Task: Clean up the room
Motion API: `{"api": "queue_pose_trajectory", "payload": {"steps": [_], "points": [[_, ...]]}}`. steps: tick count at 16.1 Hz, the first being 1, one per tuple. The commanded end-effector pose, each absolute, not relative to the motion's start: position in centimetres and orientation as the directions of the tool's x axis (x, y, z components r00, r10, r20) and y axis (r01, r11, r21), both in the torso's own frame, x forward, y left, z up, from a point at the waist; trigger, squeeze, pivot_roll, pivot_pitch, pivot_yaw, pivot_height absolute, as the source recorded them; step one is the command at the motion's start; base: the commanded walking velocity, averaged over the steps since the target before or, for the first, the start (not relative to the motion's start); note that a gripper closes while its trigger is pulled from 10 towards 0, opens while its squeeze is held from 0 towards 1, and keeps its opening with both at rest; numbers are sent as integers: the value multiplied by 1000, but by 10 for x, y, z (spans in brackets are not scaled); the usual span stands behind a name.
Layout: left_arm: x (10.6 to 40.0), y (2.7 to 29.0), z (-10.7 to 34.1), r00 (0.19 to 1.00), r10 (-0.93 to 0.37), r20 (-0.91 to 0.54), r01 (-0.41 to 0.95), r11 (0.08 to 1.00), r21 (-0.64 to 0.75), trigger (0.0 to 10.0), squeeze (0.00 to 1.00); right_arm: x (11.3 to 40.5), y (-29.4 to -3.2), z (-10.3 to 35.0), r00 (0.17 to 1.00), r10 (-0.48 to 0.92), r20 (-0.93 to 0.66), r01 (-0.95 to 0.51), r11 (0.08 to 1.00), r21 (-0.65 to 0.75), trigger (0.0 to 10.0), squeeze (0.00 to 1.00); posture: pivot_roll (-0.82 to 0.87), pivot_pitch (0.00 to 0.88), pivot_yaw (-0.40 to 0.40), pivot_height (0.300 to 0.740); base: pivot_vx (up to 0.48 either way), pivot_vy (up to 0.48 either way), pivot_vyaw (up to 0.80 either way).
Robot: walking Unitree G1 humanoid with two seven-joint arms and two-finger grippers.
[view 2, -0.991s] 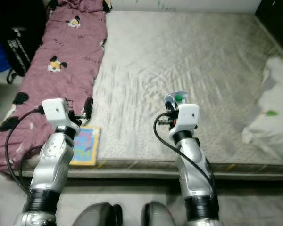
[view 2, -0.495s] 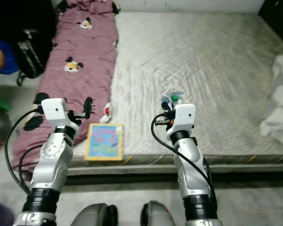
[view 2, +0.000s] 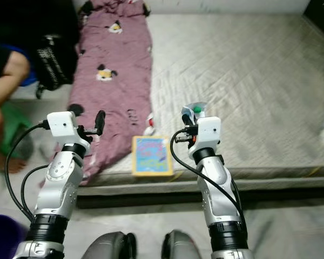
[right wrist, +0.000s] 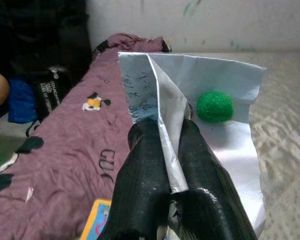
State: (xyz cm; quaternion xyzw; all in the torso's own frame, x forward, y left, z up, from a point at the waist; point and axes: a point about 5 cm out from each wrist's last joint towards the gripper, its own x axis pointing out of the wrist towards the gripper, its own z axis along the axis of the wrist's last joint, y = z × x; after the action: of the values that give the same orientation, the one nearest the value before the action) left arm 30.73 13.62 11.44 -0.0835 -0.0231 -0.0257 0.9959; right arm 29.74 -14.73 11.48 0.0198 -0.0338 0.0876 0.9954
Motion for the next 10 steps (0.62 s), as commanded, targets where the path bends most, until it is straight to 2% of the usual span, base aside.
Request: {"api": "queue_pose_trajectory", "payload": {"steps": [1,5,10], "points": [[307,134,114,997,-55,48,62,986,-152,10000,0,297,-152,114,985,155,71,-158,986,46,10000,0,-49,137,11,740,0,476,0],[309,135,115,997,-47,54,55,986,-159,10000,0,298,-152,116,984,159,78,-162,986,34,10000,0,-54,140,11,740,0,472,0],[309,136,118,997,-20,71,30,989,-145,10000,0,299,-151,117,983,168,79,-170,985,18,10000,0,-55,139,10,740,0,0,0]]}}
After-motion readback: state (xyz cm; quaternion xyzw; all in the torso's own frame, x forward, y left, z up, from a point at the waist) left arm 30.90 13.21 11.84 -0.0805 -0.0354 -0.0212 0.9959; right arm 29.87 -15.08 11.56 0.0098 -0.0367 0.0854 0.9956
